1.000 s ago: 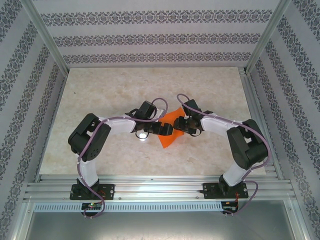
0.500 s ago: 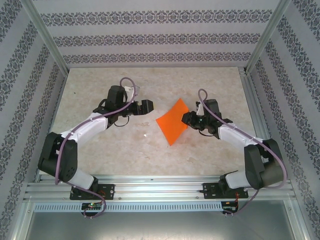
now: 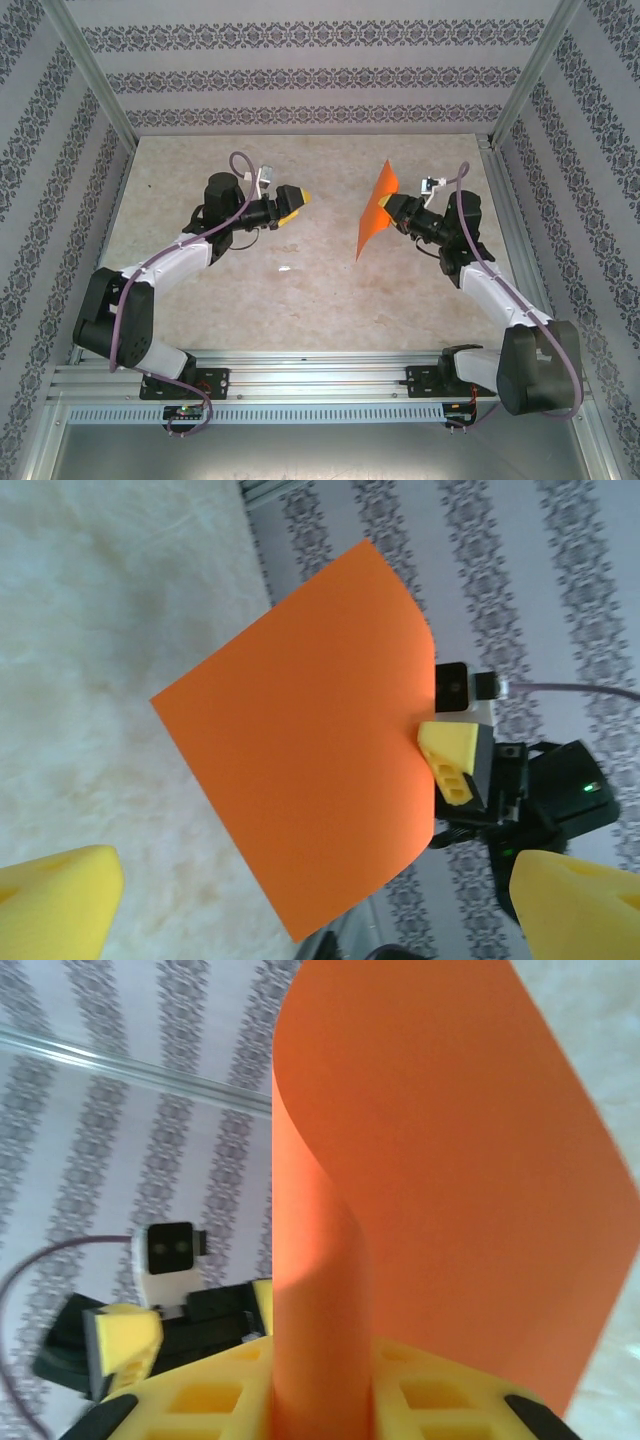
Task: Fold a paper plane with a square sheet of paper (fold left side to right side)
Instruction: Pick up the square sheet of paper from the center of the table, then place a square sheet of paper at the center of the table.
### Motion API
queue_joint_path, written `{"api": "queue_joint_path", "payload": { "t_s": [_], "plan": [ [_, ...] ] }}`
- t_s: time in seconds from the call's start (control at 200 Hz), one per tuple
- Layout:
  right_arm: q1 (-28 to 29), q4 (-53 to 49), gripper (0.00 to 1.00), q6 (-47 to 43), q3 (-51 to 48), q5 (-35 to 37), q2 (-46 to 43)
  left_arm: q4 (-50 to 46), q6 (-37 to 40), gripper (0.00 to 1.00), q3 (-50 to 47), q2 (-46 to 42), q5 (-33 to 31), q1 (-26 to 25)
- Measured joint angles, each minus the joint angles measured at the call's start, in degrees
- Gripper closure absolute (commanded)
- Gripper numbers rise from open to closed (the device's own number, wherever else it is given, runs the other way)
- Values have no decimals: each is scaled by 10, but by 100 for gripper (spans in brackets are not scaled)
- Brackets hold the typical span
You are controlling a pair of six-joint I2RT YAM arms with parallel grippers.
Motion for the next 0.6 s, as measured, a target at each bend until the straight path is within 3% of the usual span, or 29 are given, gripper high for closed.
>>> {"api": "queue_joint_path", "payload": {
  "t_s": [0.295, 0.605],
  "plan": [
    [-4, 192, 76, 168, 43, -33, 4, 212, -202, 0, 8, 80, 20, -7],
    [-3, 335, 76, 283, 78, -37, 33, 387, -382, 0, 56, 196, -12, -66]
  ]
}}
